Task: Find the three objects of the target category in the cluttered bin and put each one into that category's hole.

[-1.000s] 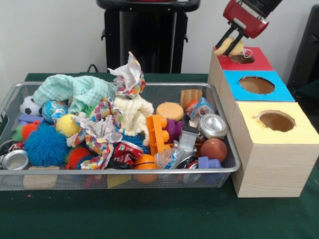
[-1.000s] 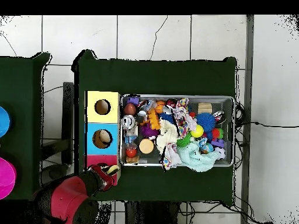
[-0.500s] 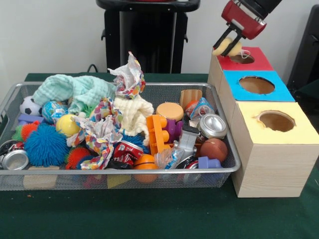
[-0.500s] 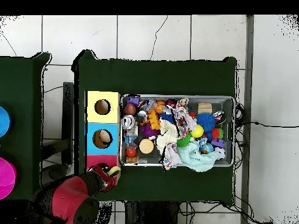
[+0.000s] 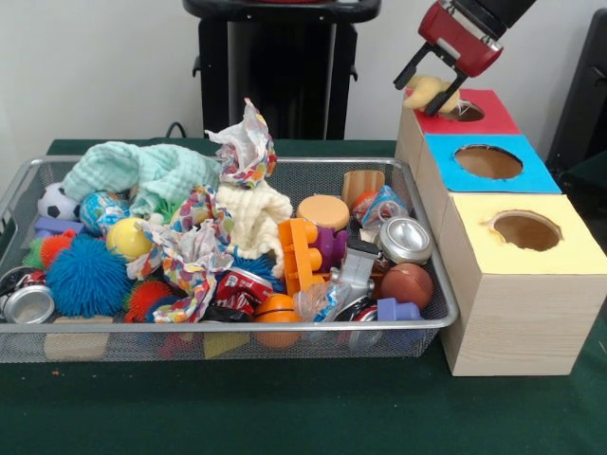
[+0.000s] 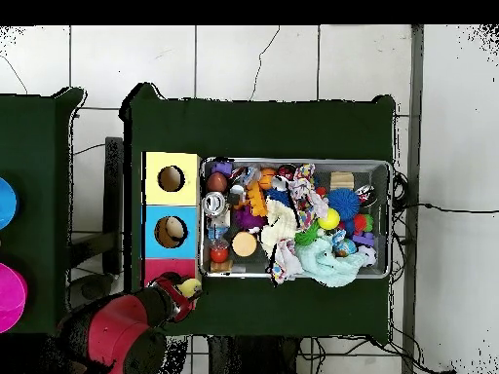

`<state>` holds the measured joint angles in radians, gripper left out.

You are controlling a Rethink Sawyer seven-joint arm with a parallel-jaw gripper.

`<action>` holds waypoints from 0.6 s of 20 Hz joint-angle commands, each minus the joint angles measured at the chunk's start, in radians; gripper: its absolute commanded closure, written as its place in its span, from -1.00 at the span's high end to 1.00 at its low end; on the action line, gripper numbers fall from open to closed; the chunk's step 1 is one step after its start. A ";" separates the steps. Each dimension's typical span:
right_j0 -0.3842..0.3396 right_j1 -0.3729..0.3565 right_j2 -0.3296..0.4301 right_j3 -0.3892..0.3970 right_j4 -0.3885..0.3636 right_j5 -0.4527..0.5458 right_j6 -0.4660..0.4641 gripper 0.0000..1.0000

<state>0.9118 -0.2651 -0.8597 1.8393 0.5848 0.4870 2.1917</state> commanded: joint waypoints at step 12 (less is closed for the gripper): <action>-0.013 0.047 0.055 -0.017 0.023 0.099 0.318 1.00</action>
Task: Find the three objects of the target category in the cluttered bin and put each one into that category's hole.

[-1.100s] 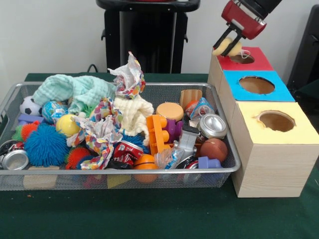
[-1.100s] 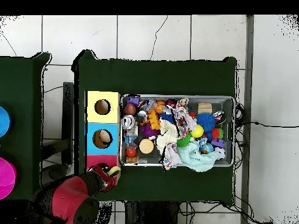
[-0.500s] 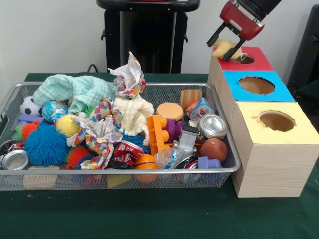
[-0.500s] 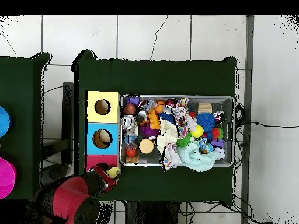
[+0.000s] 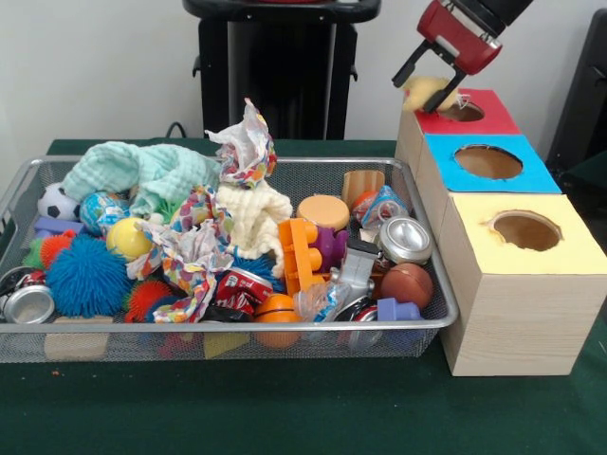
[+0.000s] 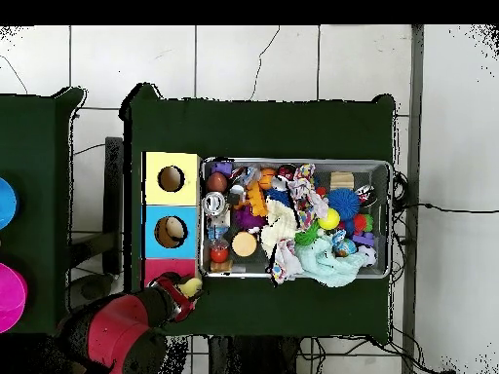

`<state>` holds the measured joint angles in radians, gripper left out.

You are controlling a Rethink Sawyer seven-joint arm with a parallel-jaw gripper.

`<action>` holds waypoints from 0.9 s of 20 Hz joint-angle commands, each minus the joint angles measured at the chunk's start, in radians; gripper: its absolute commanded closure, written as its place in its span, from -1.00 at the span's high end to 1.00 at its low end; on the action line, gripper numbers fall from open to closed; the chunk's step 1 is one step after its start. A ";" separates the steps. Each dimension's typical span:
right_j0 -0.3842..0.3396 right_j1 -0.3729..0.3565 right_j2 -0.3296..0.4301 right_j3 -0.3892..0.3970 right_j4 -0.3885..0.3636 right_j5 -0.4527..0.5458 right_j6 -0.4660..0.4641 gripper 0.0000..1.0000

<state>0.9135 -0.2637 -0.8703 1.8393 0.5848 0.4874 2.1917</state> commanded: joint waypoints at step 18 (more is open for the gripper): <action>-0.039 0.108 0.112 -0.110 0.113 -0.023 0.432 1.00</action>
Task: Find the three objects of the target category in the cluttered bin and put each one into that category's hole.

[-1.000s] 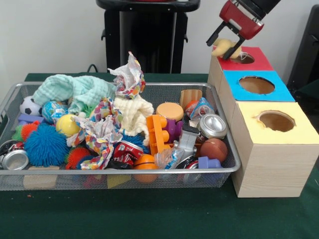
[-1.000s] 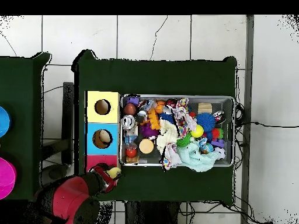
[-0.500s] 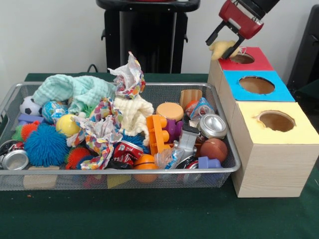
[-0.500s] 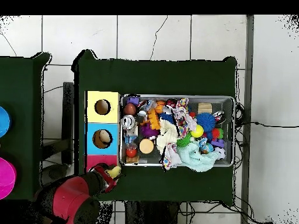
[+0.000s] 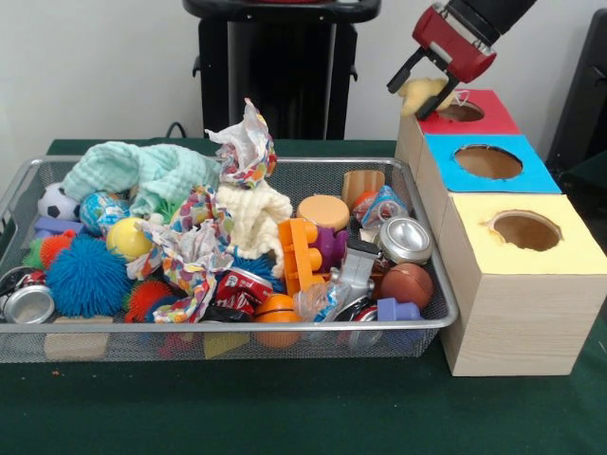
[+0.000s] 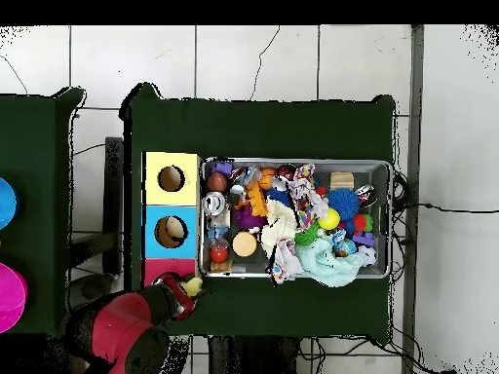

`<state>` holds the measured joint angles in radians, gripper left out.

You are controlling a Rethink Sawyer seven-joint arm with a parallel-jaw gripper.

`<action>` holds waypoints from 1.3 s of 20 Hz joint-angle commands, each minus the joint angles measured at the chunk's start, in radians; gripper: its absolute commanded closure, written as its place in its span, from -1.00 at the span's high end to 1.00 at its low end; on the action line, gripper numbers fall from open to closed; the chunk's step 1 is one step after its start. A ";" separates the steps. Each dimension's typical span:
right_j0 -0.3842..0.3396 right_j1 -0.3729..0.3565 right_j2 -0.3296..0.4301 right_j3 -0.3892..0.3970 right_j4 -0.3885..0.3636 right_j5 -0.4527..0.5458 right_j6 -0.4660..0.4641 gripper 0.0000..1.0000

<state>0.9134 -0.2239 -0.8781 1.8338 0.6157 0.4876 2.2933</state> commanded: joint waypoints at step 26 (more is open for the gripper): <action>-0.084 -0.012 0.223 -0.087 0.175 -0.044 0.345 1.00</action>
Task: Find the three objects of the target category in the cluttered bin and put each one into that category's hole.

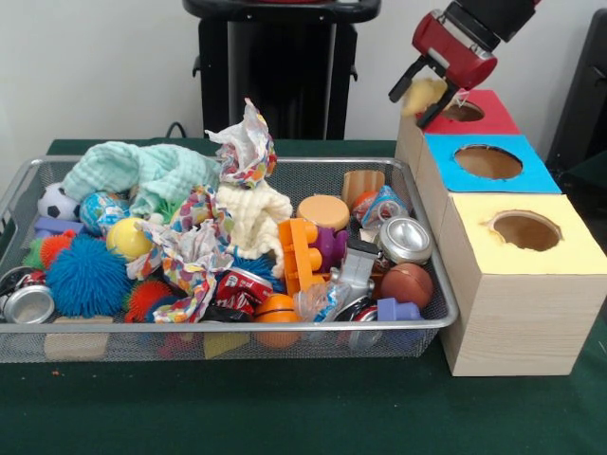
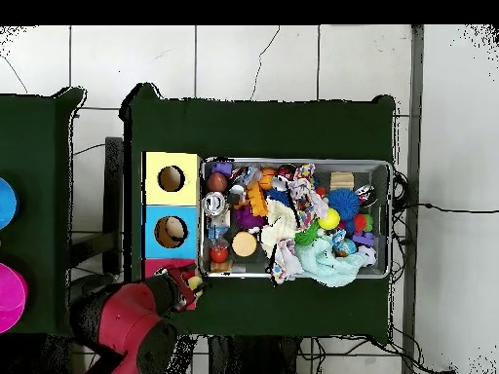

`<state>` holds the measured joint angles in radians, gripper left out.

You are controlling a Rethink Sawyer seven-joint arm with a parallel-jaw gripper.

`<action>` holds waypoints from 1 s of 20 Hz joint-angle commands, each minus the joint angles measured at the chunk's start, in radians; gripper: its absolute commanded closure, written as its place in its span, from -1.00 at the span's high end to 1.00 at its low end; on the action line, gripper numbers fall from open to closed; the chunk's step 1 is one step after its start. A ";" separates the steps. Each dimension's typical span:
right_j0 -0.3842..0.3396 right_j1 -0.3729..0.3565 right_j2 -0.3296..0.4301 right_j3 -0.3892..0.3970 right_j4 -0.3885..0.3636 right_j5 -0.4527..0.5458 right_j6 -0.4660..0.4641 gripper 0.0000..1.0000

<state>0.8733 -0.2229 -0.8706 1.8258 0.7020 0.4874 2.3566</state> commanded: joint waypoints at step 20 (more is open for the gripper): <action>-0.061 -0.113 0.291 0.003 0.138 -0.090 0.253 1.00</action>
<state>0.8546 -0.3043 -0.7906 1.8264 0.7713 0.4579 2.3566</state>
